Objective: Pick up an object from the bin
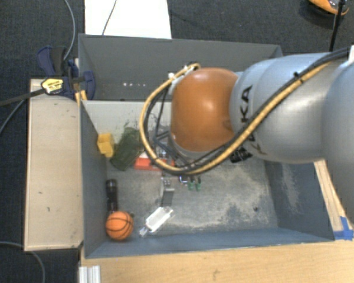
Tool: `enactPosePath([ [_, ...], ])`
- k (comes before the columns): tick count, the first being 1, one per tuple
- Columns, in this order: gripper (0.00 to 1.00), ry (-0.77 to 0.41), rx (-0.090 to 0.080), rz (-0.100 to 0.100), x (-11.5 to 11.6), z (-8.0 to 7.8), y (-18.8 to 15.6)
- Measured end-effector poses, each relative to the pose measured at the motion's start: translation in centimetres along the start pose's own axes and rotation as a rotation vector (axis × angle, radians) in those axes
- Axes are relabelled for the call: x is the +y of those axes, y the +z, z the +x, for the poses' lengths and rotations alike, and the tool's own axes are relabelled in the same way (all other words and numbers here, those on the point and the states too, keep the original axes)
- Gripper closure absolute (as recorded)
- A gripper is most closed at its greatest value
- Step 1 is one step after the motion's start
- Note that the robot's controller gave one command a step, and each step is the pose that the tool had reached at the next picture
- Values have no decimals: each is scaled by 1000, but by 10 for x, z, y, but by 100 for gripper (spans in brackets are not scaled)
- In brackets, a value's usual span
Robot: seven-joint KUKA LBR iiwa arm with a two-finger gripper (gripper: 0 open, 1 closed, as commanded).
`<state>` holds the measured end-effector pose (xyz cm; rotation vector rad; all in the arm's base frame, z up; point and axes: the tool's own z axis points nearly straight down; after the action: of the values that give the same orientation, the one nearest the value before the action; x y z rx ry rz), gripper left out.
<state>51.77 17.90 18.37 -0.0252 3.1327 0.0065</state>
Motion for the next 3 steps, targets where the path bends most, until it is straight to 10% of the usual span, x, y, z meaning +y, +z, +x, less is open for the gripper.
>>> enactPosePath([
  [1,0,2,1,2,-27,10,-11],
  [3,0,-140,-2,0,-11,12,77],
])
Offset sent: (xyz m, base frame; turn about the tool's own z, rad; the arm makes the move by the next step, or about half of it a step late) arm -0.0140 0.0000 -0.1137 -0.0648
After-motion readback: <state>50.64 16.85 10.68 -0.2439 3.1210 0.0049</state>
